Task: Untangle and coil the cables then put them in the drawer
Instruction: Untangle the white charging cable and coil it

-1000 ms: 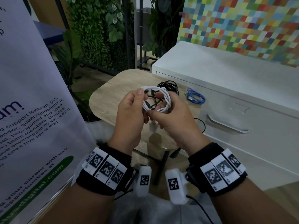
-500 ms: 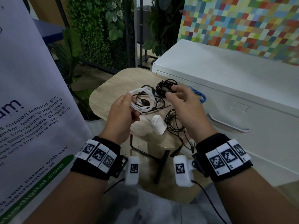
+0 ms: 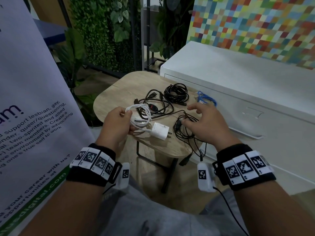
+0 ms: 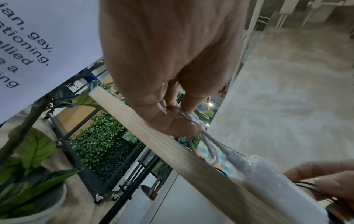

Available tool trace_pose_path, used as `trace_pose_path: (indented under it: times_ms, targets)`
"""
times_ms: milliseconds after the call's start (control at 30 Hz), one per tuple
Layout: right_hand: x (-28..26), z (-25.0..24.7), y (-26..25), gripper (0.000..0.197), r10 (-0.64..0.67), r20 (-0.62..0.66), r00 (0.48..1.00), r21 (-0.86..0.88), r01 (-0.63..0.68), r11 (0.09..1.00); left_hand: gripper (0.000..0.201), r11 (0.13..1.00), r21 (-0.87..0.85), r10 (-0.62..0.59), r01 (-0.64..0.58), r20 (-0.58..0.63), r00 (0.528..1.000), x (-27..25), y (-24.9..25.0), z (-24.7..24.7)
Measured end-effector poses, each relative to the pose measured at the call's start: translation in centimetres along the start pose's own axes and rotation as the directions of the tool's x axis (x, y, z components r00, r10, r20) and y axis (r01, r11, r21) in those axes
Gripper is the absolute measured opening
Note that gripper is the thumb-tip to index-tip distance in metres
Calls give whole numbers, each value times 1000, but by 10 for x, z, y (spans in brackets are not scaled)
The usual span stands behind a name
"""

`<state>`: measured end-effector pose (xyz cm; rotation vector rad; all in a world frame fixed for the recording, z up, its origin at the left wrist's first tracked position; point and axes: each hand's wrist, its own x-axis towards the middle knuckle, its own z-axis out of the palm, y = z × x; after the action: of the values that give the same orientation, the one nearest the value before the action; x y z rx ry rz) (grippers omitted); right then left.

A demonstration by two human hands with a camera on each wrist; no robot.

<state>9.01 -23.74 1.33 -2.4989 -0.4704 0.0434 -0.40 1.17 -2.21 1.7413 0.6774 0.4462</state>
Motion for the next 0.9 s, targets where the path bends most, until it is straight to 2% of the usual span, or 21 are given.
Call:
trace_pose_path:
  times_ms: [100,233,433,500,567,633,700,767,833,900]
  targets:
    - [-3,3,-1,54,-6,25,1000,-13,6,1000,16,997,78,7,-7,-3,1000,4,-3,-5]
    - [-4,6,-4,48,-20,-17,1000,-38,19,999,19,995,95,16,-15,-10,1000,1,-4,-5]
    - [-8,3,-17,33,-67,-92,994,-77,60,995,19,980,121,163,-160,-15,987,-6,0,-6]
    - [-8,3,-23,27,-120,-144,982,-11,120,993,19,977,49,207,-207,-8,978,-12,6,-5]
    - [-9,3,-31,22,-139,-158,978,141,161,977,19,969,-33,245,-245,6,969,-19,15,-4]
    - [-12,6,-43,27,-133,-87,987,311,153,938,19,954,-92,288,-285,21,957,-26,26,-2]
    - [-14,10,-52,40,-139,-8,990,458,127,880,18,937,-113,335,-331,27,942,-33,38,0]
    - [-15,11,-58,41,-176,12,984,506,146,850,17,918,-136,380,-373,29,925,-38,49,1]
    - [-17,8,-62,31,-210,30,977,536,162,829,18,900,-162,416,-405,41,908,-41,56,3]
    - [-22,3,-64,28,-231,52,972,565,162,809,19,898,-226,400,-378,61,915,-45,62,5]
